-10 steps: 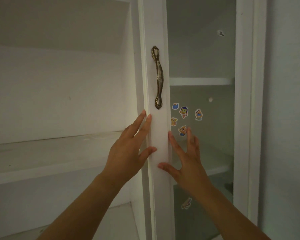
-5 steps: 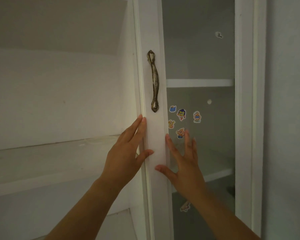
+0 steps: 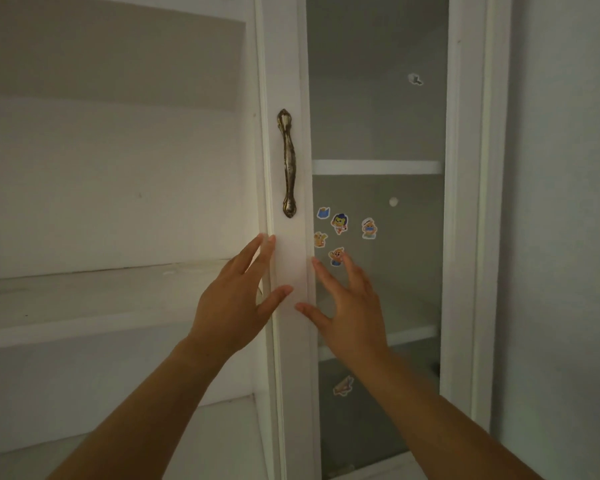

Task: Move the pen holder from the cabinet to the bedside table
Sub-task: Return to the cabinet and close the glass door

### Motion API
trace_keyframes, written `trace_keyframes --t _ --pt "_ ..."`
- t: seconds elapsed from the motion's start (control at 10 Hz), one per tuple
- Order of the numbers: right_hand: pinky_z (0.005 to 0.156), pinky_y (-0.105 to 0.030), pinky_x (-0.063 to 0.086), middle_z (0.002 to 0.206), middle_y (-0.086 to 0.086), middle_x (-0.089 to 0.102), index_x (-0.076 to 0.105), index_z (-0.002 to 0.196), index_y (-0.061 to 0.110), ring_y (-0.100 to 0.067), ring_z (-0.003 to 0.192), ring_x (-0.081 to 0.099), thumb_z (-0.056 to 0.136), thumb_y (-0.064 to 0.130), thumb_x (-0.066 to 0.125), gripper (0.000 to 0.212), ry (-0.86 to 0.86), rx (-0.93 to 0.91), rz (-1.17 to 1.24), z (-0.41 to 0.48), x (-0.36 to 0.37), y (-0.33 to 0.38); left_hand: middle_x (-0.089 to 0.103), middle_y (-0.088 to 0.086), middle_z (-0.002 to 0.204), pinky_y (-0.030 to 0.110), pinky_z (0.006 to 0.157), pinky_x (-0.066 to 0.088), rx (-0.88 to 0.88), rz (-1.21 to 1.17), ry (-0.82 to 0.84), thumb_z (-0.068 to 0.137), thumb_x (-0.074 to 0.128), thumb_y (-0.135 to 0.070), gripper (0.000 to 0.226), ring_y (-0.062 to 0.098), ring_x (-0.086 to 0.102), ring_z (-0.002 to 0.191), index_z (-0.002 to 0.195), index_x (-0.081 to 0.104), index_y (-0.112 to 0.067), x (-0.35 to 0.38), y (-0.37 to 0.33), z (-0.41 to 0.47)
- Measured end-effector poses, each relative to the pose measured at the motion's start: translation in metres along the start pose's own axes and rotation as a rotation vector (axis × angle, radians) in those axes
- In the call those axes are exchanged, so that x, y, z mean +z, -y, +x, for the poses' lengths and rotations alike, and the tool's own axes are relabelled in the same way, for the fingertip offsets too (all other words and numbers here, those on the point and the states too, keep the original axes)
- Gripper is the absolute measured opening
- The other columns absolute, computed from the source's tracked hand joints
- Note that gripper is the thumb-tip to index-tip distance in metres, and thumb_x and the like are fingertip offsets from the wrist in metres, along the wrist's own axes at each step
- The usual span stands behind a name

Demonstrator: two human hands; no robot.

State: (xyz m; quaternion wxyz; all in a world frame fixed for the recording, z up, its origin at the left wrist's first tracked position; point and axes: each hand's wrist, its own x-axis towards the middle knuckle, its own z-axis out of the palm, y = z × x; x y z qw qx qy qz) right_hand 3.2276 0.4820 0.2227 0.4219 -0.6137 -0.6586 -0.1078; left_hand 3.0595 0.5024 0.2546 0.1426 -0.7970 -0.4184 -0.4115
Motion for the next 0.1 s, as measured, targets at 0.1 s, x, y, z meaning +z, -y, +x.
trace_keyframes --t 0.1 --pt "0.113 -0.047 0.025 0.157 0.002 0.016 0.023 0.144 0.036 -0.021 0.144 0.014 0.079 0.068 0.041 0.074 -0.009 -0.064 0.044 -0.004 -0.0184 -0.0001 0.015 -0.007 0.155 0.04 0.102 0.037 -0.015 0.086 -0.006 0.08 0.017 -0.072 0.073 0.017 0.025 0.139 0.144 0.006 -0.038 -0.0144 -0.0109 -0.0122"
